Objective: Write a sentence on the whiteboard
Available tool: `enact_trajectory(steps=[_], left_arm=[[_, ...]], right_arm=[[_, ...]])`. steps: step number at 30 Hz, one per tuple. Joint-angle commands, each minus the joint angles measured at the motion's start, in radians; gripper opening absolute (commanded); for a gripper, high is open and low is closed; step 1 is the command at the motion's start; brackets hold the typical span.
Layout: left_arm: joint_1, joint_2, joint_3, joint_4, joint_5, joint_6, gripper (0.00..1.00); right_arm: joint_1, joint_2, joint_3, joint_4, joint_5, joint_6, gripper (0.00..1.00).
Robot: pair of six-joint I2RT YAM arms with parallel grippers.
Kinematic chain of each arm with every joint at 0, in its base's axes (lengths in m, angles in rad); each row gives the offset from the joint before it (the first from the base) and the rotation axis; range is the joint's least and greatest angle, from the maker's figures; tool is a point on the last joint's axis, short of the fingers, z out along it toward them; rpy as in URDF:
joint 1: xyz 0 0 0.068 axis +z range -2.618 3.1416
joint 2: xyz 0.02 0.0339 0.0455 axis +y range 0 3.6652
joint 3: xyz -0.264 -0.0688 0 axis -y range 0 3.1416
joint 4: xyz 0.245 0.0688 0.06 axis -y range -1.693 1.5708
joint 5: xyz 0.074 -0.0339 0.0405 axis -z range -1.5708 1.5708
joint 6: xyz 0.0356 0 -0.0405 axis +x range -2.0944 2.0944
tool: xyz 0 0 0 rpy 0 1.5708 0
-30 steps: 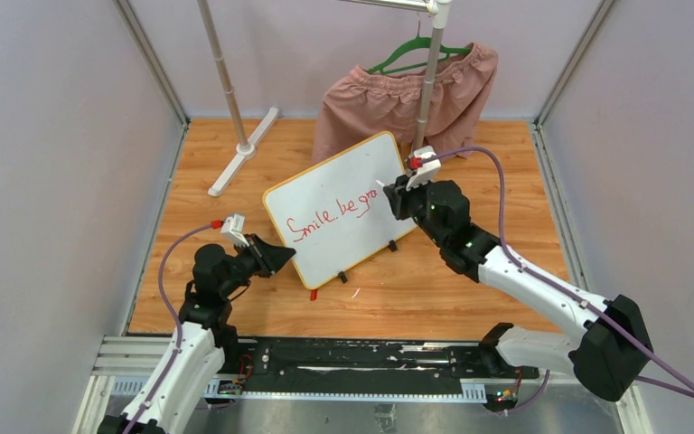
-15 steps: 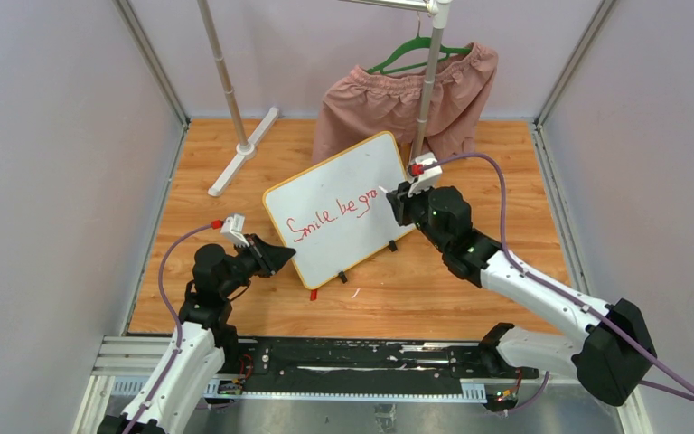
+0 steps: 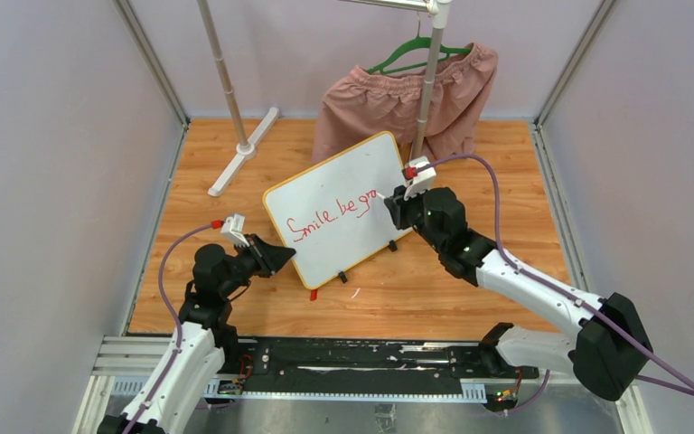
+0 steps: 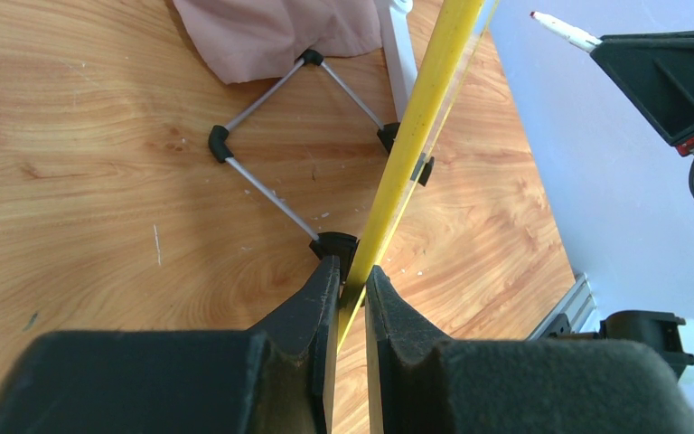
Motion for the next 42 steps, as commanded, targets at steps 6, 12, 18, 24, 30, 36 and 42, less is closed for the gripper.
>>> enact_trajectory(steps=[6,12,18,24,30,36,42], left_arm=[[-0.011,-0.005,0.014,-0.030,-0.014,0.003,0.00],[-0.012,-0.002,0.014,-0.030,-0.018,0.004,0.00],[-0.012,-0.001,0.015,-0.032,-0.017,0.003,0.00],[-0.012,-0.001,0.015,-0.033,-0.021,0.004,0.00],[-0.014,-0.001,0.014,-0.032,-0.022,0.004,0.00],[-0.015,-0.001,0.014,-0.033,-0.022,0.004,0.00],[-0.015,-0.003,0.014,-0.034,-0.021,0.004,0.00]], right_arm=[[-0.017,0.050,0.097,-0.014,0.021,-0.022,0.00],[-0.016,0.069,0.107,0.006,0.018,-0.026,0.00],[-0.017,0.079,0.094,0.046,0.003,-0.034,0.00],[-0.016,0.090,0.081,0.083,-0.014,-0.035,0.00],[-0.016,0.097,0.092,0.060,-0.016,-0.010,0.00],[-0.030,0.073,0.100,0.024,0.010,-0.005,0.00],[-0.047,0.073,0.094,0.017,0.018,0.001,0.00]])
